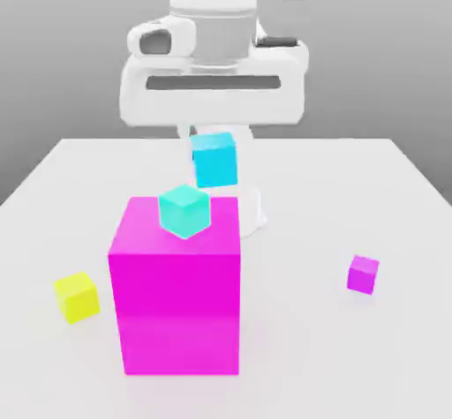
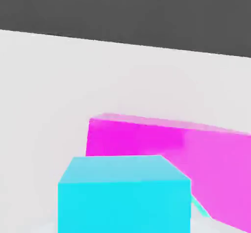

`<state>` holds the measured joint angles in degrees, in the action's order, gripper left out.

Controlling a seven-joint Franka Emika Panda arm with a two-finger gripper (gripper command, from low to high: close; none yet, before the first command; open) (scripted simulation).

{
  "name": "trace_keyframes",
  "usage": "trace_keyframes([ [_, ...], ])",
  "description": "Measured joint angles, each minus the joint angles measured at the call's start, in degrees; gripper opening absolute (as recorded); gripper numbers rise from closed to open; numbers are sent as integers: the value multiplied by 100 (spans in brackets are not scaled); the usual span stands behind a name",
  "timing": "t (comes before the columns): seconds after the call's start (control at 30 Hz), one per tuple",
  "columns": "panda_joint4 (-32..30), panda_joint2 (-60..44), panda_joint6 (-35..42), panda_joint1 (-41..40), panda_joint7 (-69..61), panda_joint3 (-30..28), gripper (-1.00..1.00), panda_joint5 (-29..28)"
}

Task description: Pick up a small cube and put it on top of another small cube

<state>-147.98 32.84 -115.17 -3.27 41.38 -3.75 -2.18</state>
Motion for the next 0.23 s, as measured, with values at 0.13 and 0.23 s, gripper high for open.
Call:
trace_keyframes([
  [0.13, -558, -207, -765, -105, 38, -38, 100, 5],
  [0.23, -558, -207, -765, -105, 37, -38, 100, 7],
])
